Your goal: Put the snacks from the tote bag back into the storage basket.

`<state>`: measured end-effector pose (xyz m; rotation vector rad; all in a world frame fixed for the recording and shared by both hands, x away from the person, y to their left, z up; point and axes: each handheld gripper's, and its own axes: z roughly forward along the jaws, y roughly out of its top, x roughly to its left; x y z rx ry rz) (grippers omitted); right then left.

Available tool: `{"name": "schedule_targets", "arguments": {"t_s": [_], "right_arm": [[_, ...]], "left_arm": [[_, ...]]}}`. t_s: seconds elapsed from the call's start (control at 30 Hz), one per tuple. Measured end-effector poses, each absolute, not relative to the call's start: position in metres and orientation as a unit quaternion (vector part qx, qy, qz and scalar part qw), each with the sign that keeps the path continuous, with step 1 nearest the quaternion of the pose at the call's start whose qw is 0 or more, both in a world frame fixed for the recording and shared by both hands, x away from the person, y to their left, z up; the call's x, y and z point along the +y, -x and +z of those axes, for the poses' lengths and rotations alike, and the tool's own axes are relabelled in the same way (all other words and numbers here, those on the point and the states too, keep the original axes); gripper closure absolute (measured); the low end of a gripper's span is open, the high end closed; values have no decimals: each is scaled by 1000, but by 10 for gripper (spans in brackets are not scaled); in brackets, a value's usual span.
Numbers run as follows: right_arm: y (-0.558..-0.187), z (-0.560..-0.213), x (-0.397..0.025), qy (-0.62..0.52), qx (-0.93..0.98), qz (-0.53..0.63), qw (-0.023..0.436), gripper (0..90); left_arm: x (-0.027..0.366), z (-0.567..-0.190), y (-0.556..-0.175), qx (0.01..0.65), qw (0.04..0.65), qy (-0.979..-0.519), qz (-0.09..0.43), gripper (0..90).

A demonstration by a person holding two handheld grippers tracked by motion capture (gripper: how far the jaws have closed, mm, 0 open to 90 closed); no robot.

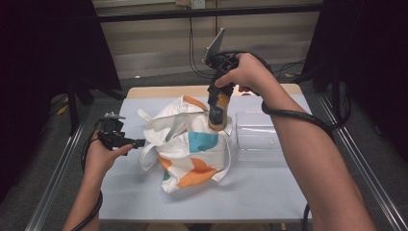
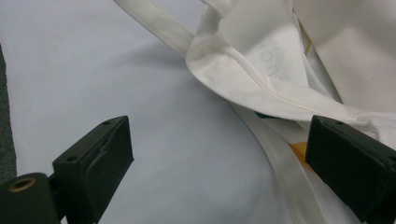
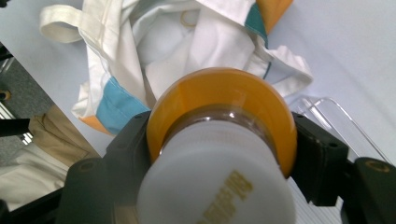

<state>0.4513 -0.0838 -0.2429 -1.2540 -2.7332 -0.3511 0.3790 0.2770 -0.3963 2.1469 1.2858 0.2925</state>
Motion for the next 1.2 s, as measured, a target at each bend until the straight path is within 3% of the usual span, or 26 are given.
{"name": "schedule_targets", "arguments": {"t_s": [1.2], "right_arm": [[-435,-260,-143,443,-889,-104,50,307]], "left_arm": [[279,-399,-378,497,303,-805,112,74]]}}
